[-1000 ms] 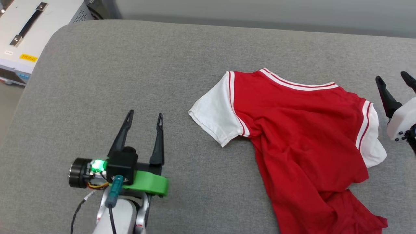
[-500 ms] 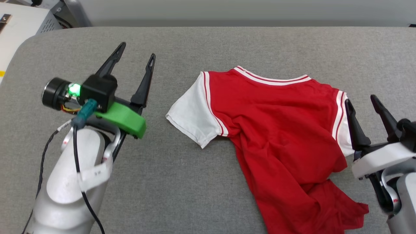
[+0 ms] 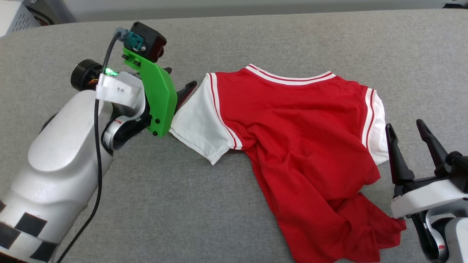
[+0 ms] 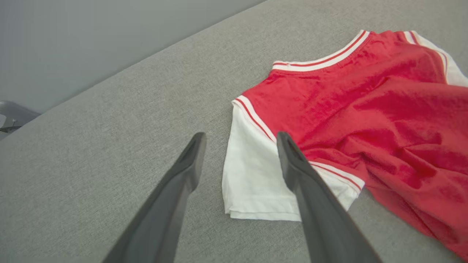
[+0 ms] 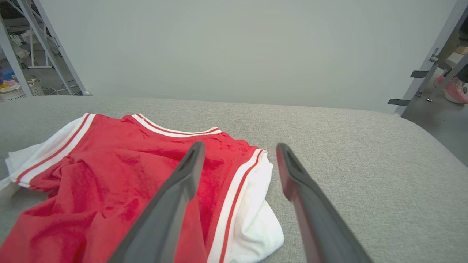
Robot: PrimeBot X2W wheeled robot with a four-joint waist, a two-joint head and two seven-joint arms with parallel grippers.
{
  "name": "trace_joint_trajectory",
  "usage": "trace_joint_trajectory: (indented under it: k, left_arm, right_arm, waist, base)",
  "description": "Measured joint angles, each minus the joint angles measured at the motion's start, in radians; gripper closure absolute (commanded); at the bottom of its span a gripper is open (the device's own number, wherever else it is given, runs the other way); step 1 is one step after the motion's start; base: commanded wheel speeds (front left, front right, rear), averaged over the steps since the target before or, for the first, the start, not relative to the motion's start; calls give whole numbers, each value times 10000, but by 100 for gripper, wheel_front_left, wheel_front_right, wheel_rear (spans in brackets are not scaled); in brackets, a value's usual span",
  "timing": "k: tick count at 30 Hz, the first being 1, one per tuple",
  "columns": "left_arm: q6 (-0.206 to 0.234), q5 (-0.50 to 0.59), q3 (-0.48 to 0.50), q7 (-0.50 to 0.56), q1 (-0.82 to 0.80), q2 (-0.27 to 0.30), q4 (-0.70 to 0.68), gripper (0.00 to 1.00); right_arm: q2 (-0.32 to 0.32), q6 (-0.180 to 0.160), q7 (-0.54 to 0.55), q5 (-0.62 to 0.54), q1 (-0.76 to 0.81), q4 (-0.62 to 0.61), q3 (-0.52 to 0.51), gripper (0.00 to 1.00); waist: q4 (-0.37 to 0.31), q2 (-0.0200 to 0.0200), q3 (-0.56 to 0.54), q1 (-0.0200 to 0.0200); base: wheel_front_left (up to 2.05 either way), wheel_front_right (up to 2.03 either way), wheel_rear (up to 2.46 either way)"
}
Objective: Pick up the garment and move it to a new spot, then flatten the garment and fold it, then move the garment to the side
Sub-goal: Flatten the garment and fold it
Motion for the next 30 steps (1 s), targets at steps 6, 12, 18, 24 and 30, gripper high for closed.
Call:
trace_joint_trajectory:
  k: [6, 12, 18, 24, 30]
  left_arm:
    - [0, -886, -1547, 1313, -679, 418, 1007, 0]
    - [0, -1093, -2648, 1300, -704, 531, 2048, 0]
    - [0, -1473, -3532, 1166, -1003, 683, 2485, 0]
    - [0, -1638, -4431, 188, -1247, 796, 2489, 100]
    - [-2, -1459, -4748, -1852, -973, 1022, 2633, 100]
  right_arm:
    - [38, 0, 8, -188, -139, -146, 146, 0]
    - [6, 0, -38, -215, -545, -71, 364, 0]
    - [-94, 0, -127, -215, -731, 81, 405, 0]
    - [-130, 0, -146, -222, -760, 146, 355, 0]
    - [-138, 0, -173, -230, -731, 199, 54, 0]
  waist:
    - [-252, 0, 378, 0]
    - [-528, 0, 699, 0]
    - [-728, 0, 952, 0]
    - [-692, 0, 902, 0]
    - [-545, 0, 554, 0]
  base:
    - [0, 0, 0]
    - [0, 0, 0]
    - [0, 0, 0]
    - [0, 0, 0]
    - [0, 0, 0]
